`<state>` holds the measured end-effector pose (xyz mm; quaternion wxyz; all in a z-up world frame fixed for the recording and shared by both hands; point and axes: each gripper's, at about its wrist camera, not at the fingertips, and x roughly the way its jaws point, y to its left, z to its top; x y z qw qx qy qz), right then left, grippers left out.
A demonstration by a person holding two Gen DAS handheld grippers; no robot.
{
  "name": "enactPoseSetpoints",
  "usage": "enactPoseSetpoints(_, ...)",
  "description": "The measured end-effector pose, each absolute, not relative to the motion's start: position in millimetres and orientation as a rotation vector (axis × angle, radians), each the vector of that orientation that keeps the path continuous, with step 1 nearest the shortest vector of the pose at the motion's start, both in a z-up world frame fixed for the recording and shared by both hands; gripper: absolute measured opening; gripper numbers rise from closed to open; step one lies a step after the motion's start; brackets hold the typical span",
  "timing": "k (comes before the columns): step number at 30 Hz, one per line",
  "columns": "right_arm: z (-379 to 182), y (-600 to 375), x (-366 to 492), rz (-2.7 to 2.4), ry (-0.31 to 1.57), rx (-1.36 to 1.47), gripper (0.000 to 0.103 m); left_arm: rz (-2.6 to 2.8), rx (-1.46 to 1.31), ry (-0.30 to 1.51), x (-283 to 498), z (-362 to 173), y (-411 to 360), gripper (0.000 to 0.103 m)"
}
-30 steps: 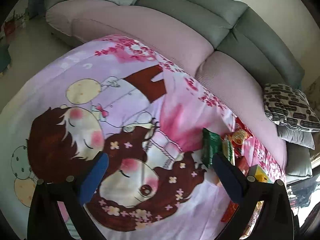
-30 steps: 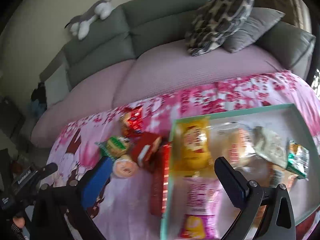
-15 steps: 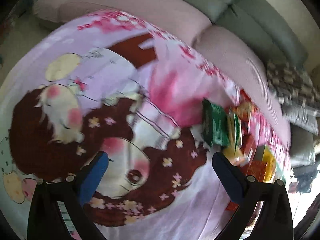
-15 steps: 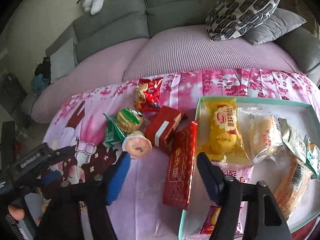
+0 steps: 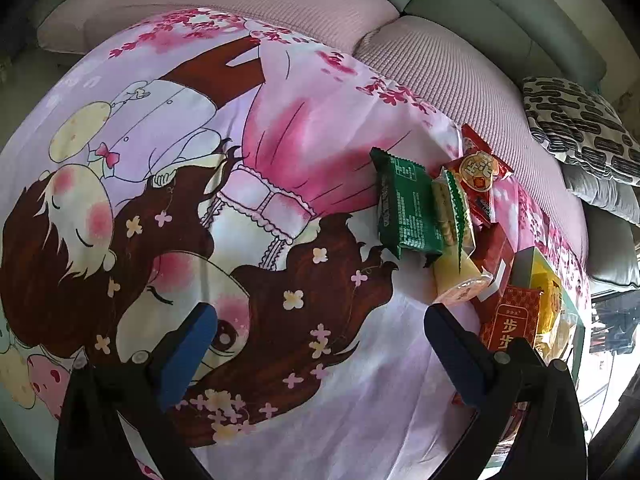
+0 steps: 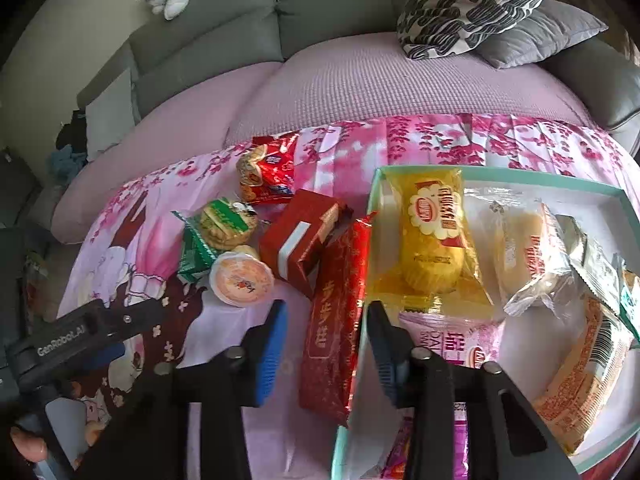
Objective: Organize snacks
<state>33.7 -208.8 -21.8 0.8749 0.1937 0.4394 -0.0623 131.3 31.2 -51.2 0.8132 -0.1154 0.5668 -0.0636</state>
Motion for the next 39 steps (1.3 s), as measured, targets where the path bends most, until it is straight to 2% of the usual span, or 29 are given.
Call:
enactPoseSetpoints(4, -19, -202, 35, -0.114, 0.909, 0.378, 0.038, -0.139, -0.244, 1.207, 130, -50, 33, 0.103)
enactPoseSetpoints(16, -24, -210, 37, -0.120, 0.918, 0.407, 0.038, -0.151, -0.243, 1.206, 127, -47, 26, 0.103)
enactPoseSetpoints(18, -25, -210, 36, -0.121, 0.915, 0.416, 0.036, -0.148, -0.246, 1.202, 126, -46, 26, 0.103)
enactPoseSetpoints(23, -27, -215, 35, -0.159, 0.922, 0.413, 0.016, -0.148, -0.249, 1.203, 126, -45, 26, 0.103)
enactPoseSetpoints(39, -7, -206, 29, -0.033, 0.890, 0.508, 0.011, -0.139, -0.262, 1.200, 124, -43, 29, 0.103)
